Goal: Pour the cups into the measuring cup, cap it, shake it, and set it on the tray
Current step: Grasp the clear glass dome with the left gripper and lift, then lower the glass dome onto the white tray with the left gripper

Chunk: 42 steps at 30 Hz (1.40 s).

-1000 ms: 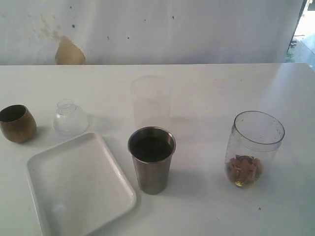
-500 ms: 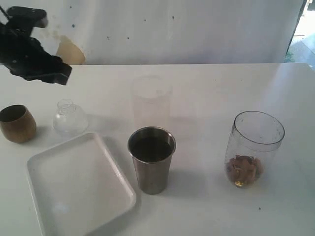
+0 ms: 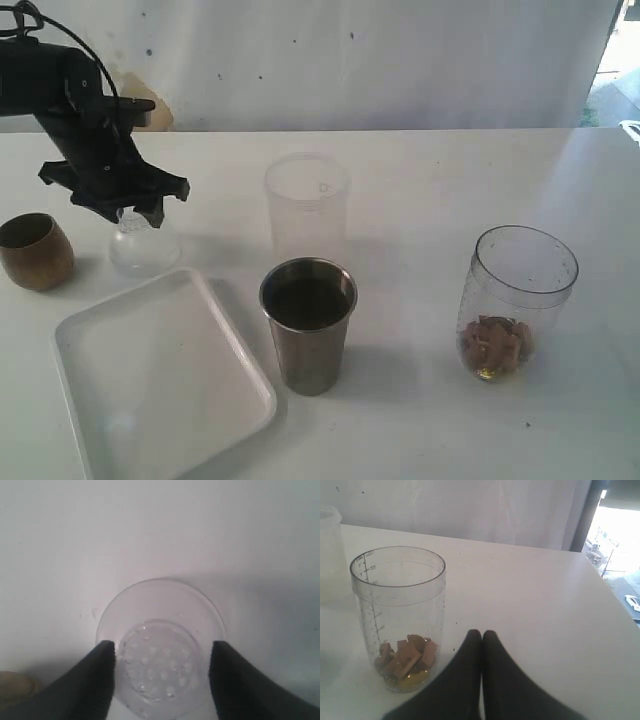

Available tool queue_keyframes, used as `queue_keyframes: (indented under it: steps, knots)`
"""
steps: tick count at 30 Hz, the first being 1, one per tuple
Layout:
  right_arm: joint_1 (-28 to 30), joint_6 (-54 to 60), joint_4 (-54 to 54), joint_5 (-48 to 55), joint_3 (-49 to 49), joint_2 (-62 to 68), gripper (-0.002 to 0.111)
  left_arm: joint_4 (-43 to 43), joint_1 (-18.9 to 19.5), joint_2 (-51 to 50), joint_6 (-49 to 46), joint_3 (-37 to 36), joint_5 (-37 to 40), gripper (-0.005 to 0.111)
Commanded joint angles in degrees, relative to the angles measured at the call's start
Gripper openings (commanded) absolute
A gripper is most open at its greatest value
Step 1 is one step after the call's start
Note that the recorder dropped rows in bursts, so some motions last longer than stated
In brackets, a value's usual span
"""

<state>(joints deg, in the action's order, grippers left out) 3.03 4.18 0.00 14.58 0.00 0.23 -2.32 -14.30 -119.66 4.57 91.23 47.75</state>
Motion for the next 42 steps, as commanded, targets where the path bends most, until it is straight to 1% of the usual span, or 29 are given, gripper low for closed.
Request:
queue_keyframes:
  steps: [1, 2, 3, 6, 11, 14, 17, 19, 22, 27, 31, 33, 36, 38, 42]
  knots:
    - [0.33, 0.09, 0.00, -0.49, 0.00, -0.23, 0.000, -0.34, -0.35, 0.33, -1.02, 0.31, 1.63, 0.014]
    - [0.33, 0.09, 0.00, -0.49, 0.00, -0.23, 0.000, -0.34, -0.35, 0.33, -1.86, 0.31, 2.54, 0.004]
    - [0.33, 0.09, 0.00, -0.49, 0.00, -0.23, 0.000, -0.34, -0.35, 0.33, -3.00, 0.77, 3.84, 0.000]
    - [0.33, 0.09, 0.00, -0.49, 0.00, -0.23, 0.000, -0.34, -0.35, 0.76, -3.38, 2.50, 8.37, 0.000]
    - [0.33, 0.09, 0.00, -0.49, 0.00, -0.23, 0.000, -0.08, -1.23, 4.91, -5.12, 4.45, 12.30, 0.000]
    - [0.33, 0.09, 0.00, -0.49, 0.00, -0.23, 0.000, 0.83, -2.82, 8.89, -7.21, 4.79, 14.94, 0.000]
    - [0.33, 0.09, 0.00, -0.49, 0.00, -0.23, 0.000, 2.63, -5.64, 12.74, -9.97, 4.69, 19.87, 0.000]
    - [0.33, 0.09, 0.00, -0.49, 0.00, -0.23, 0.000, 3.32, -7.84, 15.78, -10.88, 2.89, 21.75, 0.000]
    - [0.33, 0.09, 0.00, -0.49, 0.00, -0.23, 0.000, 3.32, -10.77, 20.69, -8.94, -3.00, 20.31, 0.000]
    - [0.33, 0.09, 0.00, -0.49, 0.00, -0.23, 0.000, 3.32, -13.88, 27.31, -5.77, -15.49, 17.30, 0.000]
    - [0.33, 0.09, 0.00, -0.49, 0.00, -0.23, 0.000, 4.08, -13.98, 28.35, -5.40, -23.53, 14.50, 0.000]
    - [0.33, 0.09, 0.00, -0.49, 0.00, -0.23, 0.000, 5.09, -13.98, 28.22, -6.02, -26.93, 9.96, 0.000]
    - [0.33, 0.09, 0.00, -0.49, 0.00, -0.23, 0.000, 8.24, -13.98, 28.22, -8.78, -30.13, 2.51, 0.000]
    - [0.33, 0.09, 0.00, -0.49, 0.00, -0.23, 0.000, 8.41, -13.98, 28.22, -9.15, -30.62, 1.06, 0.000]
    - [0.33, 0.09, 0.00, -0.49, 0.00, -0.23, 0.000, 8.41, -13.98, 28.22, -9.26, -30.62, 1.67, 0.000]
